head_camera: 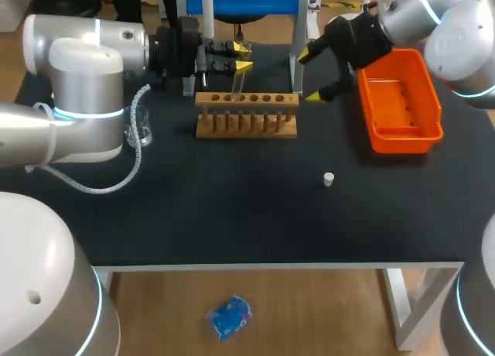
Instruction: Invert the test tube, pick up the pipette, mount the tip to pipette, aspirate from beaker and dispense into the tube, eject the tip, return the pipette, and cap with the stopper.
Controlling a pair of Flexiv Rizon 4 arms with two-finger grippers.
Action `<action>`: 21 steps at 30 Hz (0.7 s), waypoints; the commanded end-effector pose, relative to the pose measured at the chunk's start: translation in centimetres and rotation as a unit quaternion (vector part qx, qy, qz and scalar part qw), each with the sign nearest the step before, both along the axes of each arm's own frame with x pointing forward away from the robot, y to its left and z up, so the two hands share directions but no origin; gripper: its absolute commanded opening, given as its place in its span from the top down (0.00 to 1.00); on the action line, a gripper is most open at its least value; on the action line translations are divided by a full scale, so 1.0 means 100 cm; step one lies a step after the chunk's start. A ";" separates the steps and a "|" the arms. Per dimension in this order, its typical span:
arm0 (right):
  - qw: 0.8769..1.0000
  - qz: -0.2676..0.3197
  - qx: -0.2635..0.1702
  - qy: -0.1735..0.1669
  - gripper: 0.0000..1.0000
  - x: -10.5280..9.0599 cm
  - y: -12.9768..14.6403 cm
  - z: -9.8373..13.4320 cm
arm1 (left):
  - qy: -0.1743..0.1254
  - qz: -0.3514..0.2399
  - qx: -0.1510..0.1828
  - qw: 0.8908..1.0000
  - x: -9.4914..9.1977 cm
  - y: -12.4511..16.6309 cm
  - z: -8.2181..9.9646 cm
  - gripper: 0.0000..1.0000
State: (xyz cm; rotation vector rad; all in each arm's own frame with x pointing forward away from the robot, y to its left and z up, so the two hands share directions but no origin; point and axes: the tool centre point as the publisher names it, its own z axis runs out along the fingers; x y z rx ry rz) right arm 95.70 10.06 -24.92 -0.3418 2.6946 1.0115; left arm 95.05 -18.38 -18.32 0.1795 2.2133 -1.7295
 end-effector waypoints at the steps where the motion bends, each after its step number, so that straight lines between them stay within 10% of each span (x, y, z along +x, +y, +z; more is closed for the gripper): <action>1: 1.000 -0.011 -0.005 0.013 0.00 0.002 -0.004 -0.009 | 0.007 -0.007 -0.026 1.000 0.011 -0.007 0.003 1.00; 21: 0.995 -0.036 0.041 0.080 0.00 0.016 -0.007 -0.042 | 0.046 -0.022 -0.054 0.997 0.043 -0.022 -0.005 1.00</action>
